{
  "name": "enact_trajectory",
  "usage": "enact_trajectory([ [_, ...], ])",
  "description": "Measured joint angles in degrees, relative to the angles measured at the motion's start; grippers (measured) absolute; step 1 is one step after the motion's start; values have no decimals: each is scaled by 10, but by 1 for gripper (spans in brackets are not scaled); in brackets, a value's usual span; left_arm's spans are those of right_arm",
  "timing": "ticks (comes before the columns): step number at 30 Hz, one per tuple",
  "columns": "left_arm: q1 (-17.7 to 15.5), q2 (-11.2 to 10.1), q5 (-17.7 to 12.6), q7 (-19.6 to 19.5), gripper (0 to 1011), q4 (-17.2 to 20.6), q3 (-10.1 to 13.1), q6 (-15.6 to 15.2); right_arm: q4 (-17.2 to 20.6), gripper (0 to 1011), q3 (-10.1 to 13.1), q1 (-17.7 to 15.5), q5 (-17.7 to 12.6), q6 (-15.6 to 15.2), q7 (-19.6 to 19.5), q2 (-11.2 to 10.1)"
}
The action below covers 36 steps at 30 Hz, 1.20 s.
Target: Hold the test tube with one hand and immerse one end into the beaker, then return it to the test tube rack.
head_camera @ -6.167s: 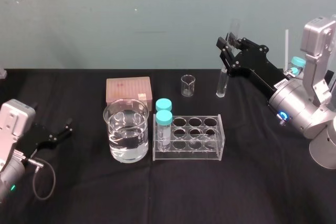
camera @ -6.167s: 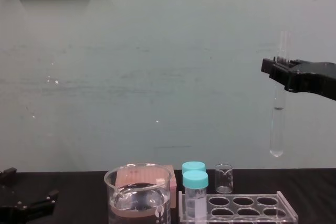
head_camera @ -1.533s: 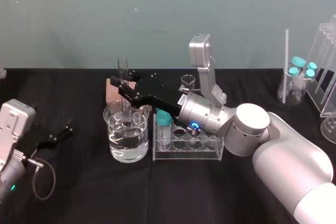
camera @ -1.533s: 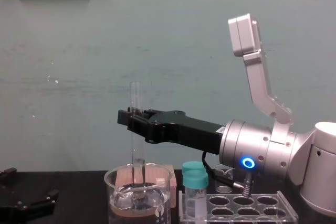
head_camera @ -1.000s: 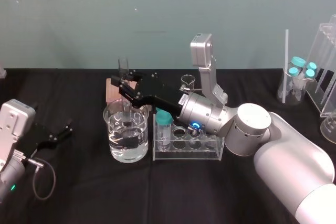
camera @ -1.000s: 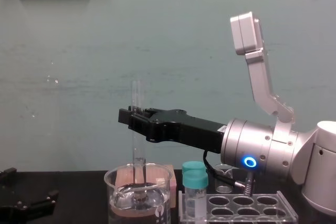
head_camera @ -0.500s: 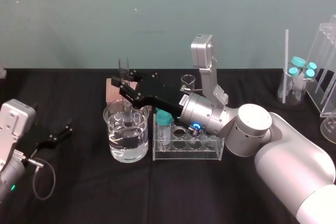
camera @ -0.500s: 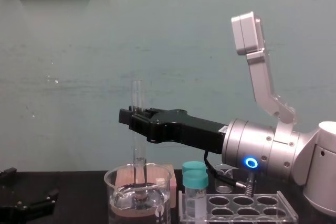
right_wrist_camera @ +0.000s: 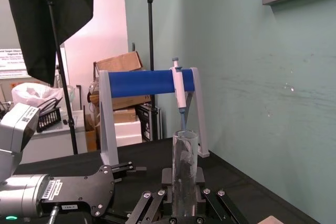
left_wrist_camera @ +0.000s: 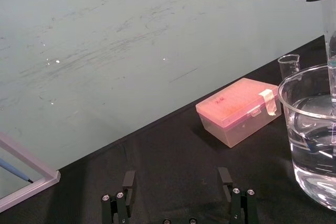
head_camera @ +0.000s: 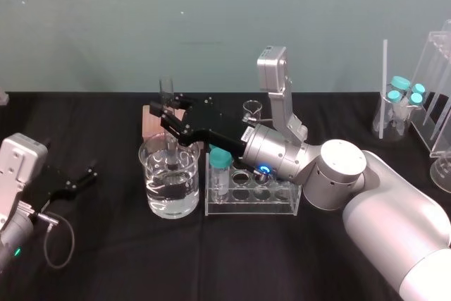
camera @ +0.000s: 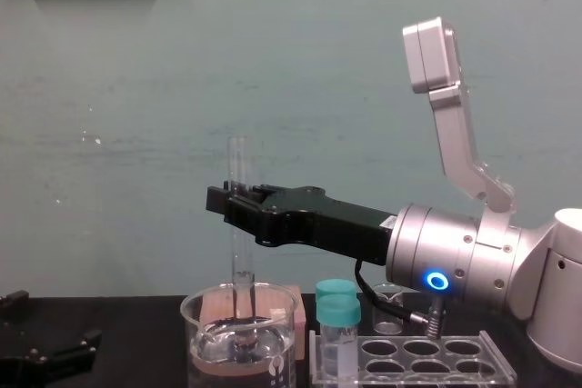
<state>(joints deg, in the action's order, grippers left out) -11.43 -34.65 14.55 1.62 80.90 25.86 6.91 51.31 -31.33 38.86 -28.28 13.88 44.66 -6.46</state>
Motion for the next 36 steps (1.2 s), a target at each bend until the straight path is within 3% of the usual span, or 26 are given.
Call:
enact_trajectory([
  [36, 0, 0, 0, 0, 1000, 0, 0, 0, 15, 230, -3, -6, -2, -5, -3, -5],
])
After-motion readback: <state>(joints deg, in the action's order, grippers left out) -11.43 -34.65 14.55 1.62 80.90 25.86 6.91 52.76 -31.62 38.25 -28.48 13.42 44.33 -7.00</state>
